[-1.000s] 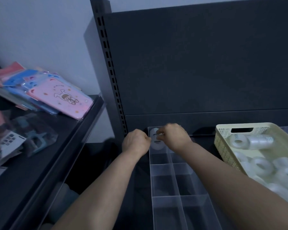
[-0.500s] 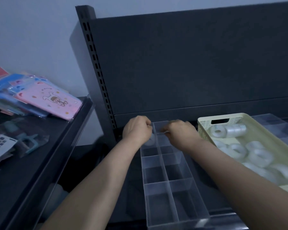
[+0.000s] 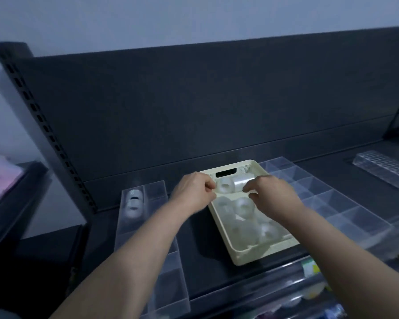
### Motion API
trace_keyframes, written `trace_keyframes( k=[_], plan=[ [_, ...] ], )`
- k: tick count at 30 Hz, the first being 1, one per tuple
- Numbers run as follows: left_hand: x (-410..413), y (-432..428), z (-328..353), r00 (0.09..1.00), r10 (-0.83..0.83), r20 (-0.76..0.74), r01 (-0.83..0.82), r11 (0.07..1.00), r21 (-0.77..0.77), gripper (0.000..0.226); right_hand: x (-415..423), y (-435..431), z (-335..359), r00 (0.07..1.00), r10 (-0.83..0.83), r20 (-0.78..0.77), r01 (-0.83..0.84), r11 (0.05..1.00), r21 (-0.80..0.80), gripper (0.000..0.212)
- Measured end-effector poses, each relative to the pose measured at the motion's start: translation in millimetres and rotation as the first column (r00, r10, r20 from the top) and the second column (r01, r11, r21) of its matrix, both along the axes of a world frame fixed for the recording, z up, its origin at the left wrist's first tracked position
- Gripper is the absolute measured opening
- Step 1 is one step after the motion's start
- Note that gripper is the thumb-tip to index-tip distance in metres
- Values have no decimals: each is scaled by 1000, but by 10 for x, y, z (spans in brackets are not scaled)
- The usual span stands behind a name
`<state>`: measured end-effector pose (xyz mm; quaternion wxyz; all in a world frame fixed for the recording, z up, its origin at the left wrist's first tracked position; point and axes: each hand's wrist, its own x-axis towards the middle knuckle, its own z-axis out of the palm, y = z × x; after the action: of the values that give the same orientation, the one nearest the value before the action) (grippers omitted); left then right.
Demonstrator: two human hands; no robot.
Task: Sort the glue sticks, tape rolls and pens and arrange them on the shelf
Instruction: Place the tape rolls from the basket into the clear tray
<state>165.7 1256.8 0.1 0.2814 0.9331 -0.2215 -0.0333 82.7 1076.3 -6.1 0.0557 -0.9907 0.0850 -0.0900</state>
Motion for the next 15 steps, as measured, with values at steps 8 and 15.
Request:
trace_keyframes(
  k=[8,15],
  plan=[
    [-227,-545,-67,999,-48,-1,48,999,25,21,-181,-424,-189,967,65,-245,-54,997,51,36],
    [-338,-583,-46,970,-212,-118,228,964,137,19,-102,-471,-316,981,110,-161,-105,994,37,42]
  ],
)
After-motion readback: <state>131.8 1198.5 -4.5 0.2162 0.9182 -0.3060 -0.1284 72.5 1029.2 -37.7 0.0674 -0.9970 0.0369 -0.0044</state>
